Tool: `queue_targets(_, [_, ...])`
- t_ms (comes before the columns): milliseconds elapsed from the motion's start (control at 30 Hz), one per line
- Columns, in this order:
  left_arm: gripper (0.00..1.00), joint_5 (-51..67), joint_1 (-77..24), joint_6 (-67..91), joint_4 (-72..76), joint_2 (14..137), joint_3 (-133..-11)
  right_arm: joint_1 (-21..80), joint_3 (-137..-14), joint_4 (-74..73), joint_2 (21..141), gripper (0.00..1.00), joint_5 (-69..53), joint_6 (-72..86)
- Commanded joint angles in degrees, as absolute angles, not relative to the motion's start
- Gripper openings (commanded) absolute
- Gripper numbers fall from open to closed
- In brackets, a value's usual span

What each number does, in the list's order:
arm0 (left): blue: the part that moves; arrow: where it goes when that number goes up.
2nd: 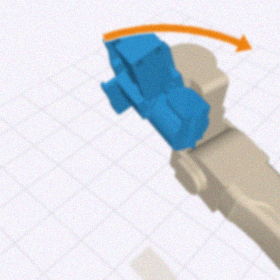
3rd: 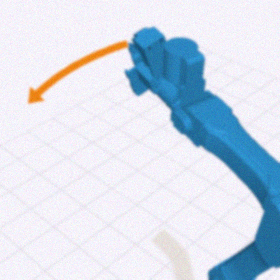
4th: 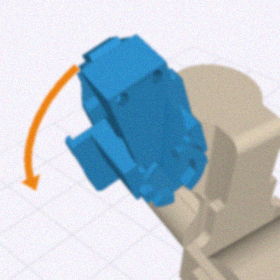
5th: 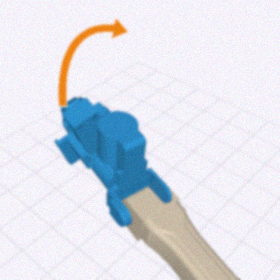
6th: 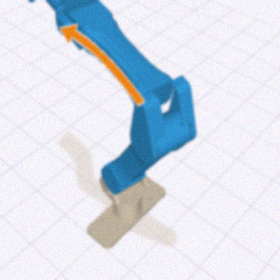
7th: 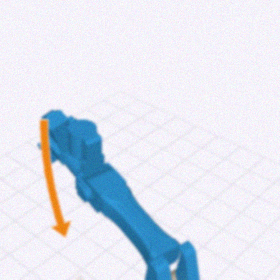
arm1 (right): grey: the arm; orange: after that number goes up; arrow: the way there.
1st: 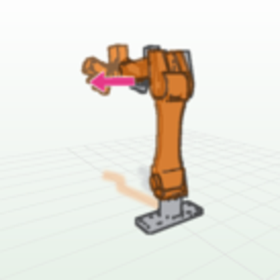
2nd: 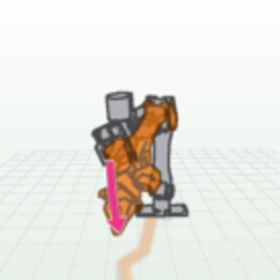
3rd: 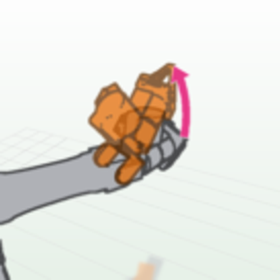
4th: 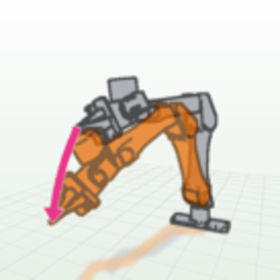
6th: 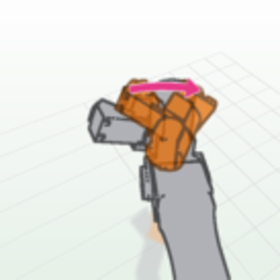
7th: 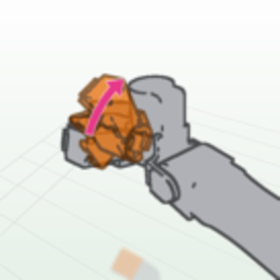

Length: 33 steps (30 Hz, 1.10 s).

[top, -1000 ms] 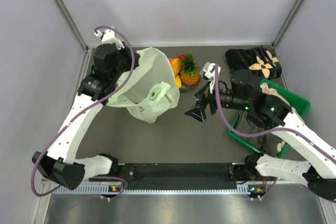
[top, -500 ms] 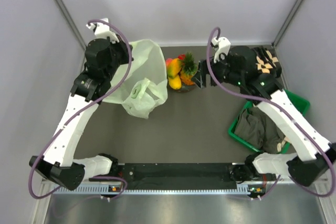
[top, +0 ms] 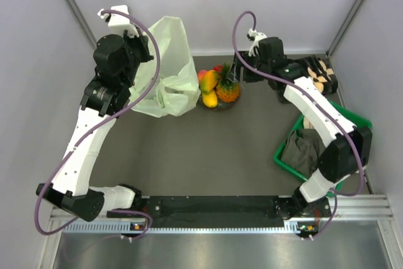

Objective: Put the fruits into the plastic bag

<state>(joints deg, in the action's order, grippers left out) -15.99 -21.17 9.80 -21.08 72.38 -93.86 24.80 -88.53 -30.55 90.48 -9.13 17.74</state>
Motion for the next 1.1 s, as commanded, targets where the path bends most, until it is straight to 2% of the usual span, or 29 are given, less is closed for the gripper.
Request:
queue_targets(0, [0.0, -18.01, -21.18, 5.72, -18.28, 72.42, -95.28, 24.08, -95.96, -24.87, 94.83, 0.69, -6.95, 19.33])
queue_targets(133, [0.0, -19.95, -21.27, 4.4, -18.37, 70.5, -93.96, 23.99, -98.7, -25.22, 98.6, 0.61, -3.78, 20.39])
queue_targets(367, [0.0, -21.53, -21.27, 3.07, -19.77, 69.78, -92.81, 23.99, -103.44, -27.42, 103.97, 0.56, -3.16, 21.01])
queue_targets(500, [0.0, -20.48, -21.27, 4.74, -19.43, 69.7, -91.23, 24.08, -104.68, -29.88, 105.38, 0.49, -2.11, 20.92])
queue_targets(1067, [0.0, -18.99, -21.27, 8.79, -19.42, 68.12, -85.17, 23.99, -104.07, -30.06, 107.84, 0.44, -6.33, 25.84])
